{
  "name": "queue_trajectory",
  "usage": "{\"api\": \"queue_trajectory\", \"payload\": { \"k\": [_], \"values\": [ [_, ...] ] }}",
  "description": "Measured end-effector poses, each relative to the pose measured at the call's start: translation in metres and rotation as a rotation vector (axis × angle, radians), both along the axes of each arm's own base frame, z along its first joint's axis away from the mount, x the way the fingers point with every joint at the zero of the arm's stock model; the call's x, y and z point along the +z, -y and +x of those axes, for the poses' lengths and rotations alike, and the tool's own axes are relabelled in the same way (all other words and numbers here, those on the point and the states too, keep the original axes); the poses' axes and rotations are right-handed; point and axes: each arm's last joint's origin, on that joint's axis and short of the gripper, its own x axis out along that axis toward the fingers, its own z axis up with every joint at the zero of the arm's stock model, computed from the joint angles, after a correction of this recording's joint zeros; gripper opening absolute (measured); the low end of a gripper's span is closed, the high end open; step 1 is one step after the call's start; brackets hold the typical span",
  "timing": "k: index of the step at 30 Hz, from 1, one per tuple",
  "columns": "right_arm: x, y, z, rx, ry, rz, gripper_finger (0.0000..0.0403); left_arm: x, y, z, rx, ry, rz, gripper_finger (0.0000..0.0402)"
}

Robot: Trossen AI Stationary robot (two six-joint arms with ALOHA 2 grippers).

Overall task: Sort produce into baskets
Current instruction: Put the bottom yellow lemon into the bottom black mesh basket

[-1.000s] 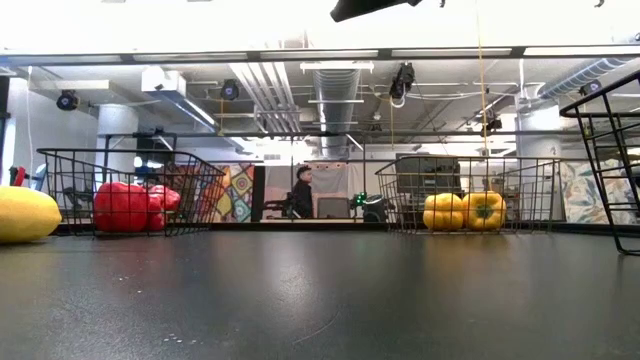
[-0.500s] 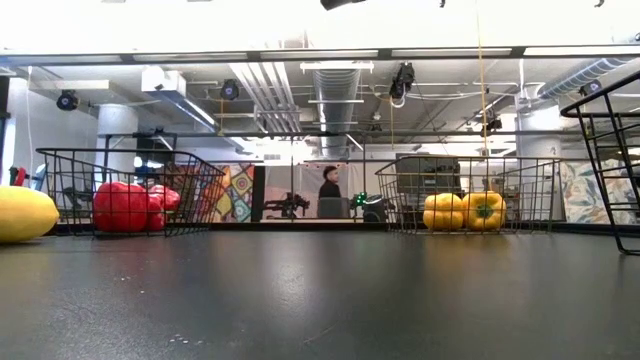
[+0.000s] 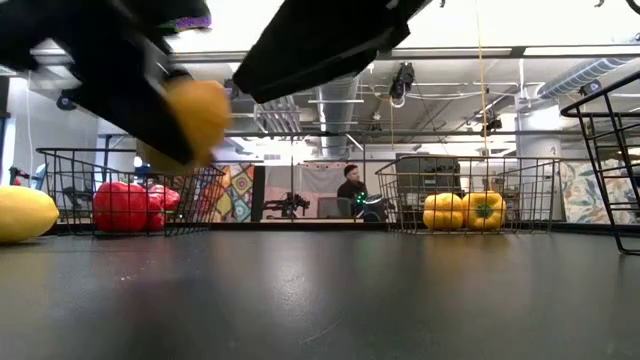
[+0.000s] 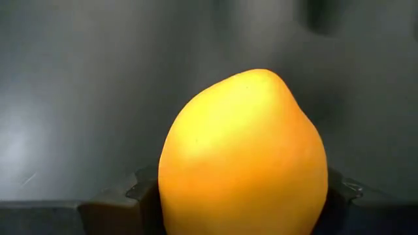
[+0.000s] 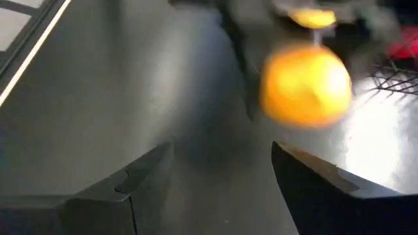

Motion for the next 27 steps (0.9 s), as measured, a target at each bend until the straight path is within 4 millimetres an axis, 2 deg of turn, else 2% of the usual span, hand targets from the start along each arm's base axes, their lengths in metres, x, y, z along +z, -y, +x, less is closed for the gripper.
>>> {"api": "queue_trajectory", "payload": {
  "k": [2,5,10,14,20,27],
  "values": [
    [-0.007,-0.001,0.002,-0.015,-0.009,0.016,0.0258,-0.014,-0.015,0.007,-0.014,0.035,-0.045,0.0224],
    [-0.021,-0.001,0.005,-0.027,-0.035,-0.006,0.0268,-0.024,-0.030,0.012,0.008,0.066,-0.078,0.0225],
    [-0.035,0.013,0.013,-0.095,-0.054,-0.055,0.0286,-0.029,-0.032,0.015,0.014,0.106,-0.092,0.0233],
    [-0.033,0.018,0.013,-0.104,-0.080,-0.056,0.0300,-0.040,-0.029,0.020,0.014,0.118,-0.096,0.0235],
    [-0.011,0.023,0.006,-0.170,-0.056,-0.061,0.0308,-0.059,-0.025,0.030,0.017,0.084,-0.088,0.0237],
    [-0.017,0.029,0.010,-0.216,-0.049,-0.077,0.0309,-0.067,-0.020,0.036,0.003,0.051,-0.149,0.0243]
  ]
}}
